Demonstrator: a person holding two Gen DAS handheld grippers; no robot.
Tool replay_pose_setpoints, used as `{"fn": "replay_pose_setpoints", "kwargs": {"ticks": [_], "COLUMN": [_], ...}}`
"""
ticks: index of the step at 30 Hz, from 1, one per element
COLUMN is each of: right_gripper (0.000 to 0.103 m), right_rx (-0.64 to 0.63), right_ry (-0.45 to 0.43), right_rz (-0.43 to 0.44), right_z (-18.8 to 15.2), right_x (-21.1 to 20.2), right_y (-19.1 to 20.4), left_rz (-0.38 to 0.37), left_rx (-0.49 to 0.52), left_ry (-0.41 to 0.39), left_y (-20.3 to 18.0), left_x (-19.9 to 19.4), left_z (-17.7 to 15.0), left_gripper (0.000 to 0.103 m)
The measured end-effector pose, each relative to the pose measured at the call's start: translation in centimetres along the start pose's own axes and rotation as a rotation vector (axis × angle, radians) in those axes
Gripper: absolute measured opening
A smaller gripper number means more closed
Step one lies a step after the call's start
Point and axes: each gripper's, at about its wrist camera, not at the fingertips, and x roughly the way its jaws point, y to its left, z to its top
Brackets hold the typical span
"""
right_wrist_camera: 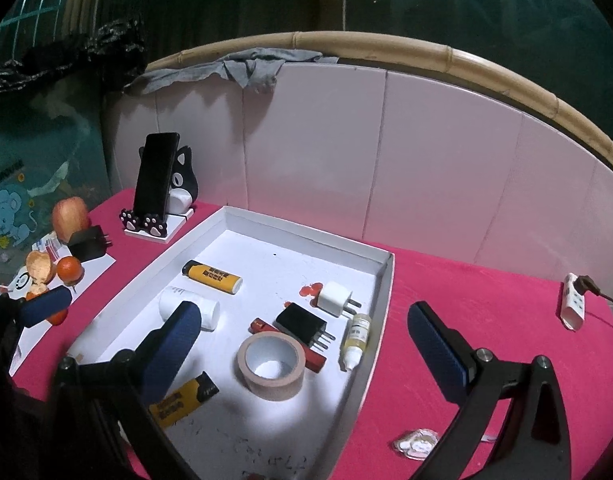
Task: Organize rigid objects
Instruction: 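Move both open tools from the tray back over the sticker and pen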
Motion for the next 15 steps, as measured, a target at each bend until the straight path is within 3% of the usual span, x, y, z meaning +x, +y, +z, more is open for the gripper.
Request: {"fn": "replay_pose_setpoints", "kwargs": {"ticks": [15], "right_gripper": [0.103], "right_rx": [0.159], "right_ry": [-0.067], "right_rz": [-0.047], "right_z": [-2.0], "right_x": [-4.3], "right_y": [-7.3], "left_rz": [-0.038], "left_rx": [0.057], "left_ry": [-0.010], "left_y": [-3.2], "left_x": [-1.6], "left_z": [0.2], "left_gripper": [0.103]}}
